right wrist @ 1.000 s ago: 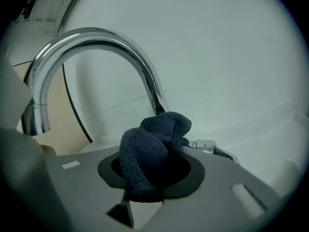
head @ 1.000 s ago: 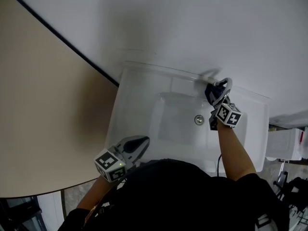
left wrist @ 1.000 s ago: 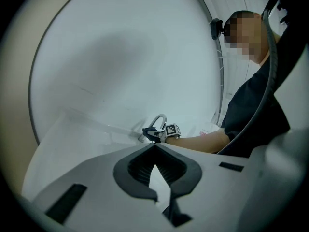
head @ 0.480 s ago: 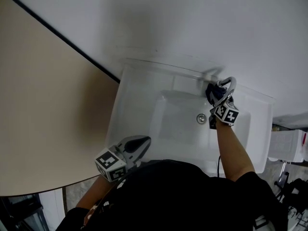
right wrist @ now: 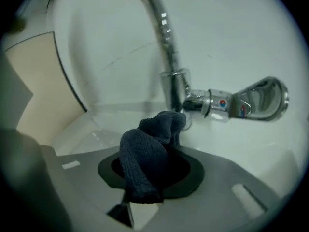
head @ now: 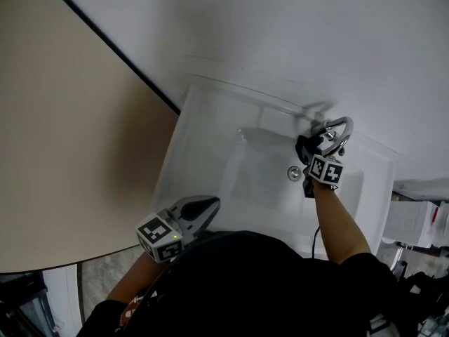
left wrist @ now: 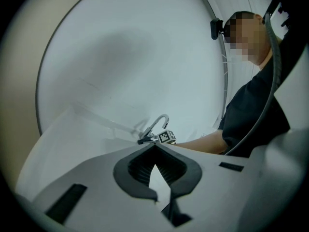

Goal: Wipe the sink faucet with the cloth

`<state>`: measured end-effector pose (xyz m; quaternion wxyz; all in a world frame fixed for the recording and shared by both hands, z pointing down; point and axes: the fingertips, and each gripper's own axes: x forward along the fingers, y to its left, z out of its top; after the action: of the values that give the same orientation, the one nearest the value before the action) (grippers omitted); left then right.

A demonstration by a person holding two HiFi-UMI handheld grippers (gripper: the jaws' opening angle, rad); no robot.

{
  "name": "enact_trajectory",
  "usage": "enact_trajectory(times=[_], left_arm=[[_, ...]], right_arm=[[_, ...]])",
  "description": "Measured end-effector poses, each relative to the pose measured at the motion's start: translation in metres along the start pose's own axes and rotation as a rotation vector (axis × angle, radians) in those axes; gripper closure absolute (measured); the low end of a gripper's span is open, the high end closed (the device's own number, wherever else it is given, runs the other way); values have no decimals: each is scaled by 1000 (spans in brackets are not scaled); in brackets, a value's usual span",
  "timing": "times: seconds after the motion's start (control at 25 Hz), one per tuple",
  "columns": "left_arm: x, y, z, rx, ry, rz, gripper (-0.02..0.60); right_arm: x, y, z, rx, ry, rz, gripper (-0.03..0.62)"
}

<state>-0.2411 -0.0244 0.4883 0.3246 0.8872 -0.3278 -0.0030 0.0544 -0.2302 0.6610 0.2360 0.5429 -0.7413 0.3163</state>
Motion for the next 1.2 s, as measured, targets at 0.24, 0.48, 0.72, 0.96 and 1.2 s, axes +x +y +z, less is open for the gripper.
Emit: enact_trajectory(times=[0.24,0.48,0.72,0.96,1.2], left_arm=[[-16,15,-12,-47,-45,-41,591],[-28,20,11,-44,-125,-74,591],[-34,19,-2,23,-128,-80,591],[-10,45,4,-26,-112,-66,591],[-26,50,2,-16,-132,-43,591]], right_arm=[[-31,119,-87,-335,277,296,470],[-53,219,6,-1117,301,377,470],[-29,164,92,-1563,762,140,468],[15,19,88,-1726,1337,-39,468],[6,0,70,-1646,1471,-98,470]])
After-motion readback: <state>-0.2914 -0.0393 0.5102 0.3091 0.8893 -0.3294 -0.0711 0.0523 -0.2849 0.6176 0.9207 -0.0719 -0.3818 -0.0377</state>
